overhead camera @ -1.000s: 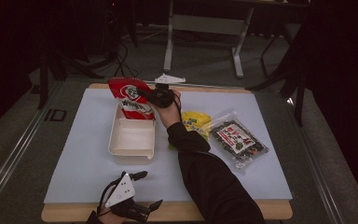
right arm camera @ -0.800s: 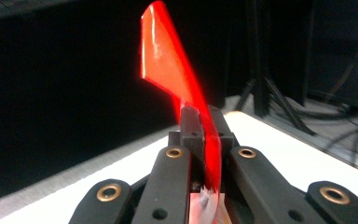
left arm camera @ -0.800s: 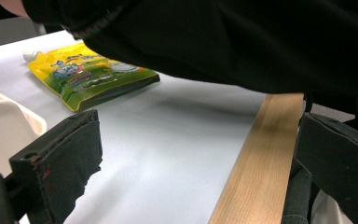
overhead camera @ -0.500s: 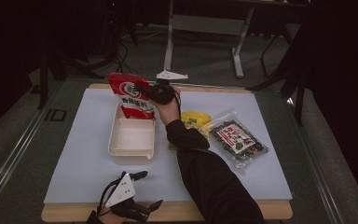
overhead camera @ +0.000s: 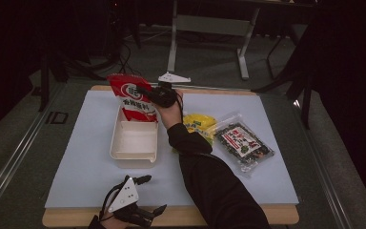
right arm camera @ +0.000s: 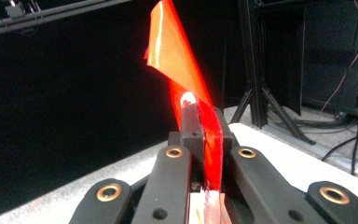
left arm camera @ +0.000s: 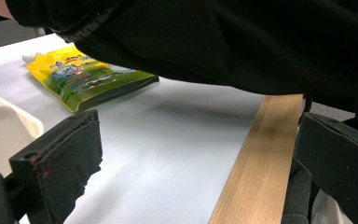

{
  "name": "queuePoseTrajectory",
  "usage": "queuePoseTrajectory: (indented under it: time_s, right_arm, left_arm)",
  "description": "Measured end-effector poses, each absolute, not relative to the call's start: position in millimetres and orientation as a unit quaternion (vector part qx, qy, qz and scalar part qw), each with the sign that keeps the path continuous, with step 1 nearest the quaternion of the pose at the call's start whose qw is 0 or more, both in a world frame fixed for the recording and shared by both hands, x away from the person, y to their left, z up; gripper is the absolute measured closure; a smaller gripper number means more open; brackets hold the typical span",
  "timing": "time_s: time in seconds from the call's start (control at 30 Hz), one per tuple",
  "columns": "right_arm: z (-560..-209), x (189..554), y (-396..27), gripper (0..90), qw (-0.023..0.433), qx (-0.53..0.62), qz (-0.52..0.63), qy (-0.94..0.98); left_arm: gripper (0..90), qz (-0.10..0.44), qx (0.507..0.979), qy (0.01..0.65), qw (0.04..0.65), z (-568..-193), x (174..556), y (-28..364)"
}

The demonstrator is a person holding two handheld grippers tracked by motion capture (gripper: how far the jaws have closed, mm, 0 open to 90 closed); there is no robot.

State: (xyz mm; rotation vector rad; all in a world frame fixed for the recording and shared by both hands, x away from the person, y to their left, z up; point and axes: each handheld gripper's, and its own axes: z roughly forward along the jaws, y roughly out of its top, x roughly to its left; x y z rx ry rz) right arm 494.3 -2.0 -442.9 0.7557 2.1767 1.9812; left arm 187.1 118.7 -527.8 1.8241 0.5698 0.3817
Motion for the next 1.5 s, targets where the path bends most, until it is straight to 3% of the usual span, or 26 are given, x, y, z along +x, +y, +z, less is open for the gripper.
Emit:
queuePoseTrajectory:
  time_s: [0.37, 0.63, 1.5]
  right_arm:
    - [-456.0, 496.9, -12.2, 85.0, 0.058, 0.248, 0.619, 0.743]
    - [-454.0, 490.1, -20.6, 66.1, 0.06, 0.233, 0.592, 0.769]
    - [-454.6, 461.9, -90.8, 52.1, 0.062, 0.246, 0.528, 0.81]
  left_arm:
    - [2.1, 0.159, 0.778, 0.239, 0.559, -528.5, 187.4, 116.3]
    - [2.1, 0.161, 0.779, 0.236, 0.559, -528.5, 187.5, 114.9]
    - [2.1, 0.164, 0.772, 0.231, 0.569, -525.8, 191.1, 112.7]
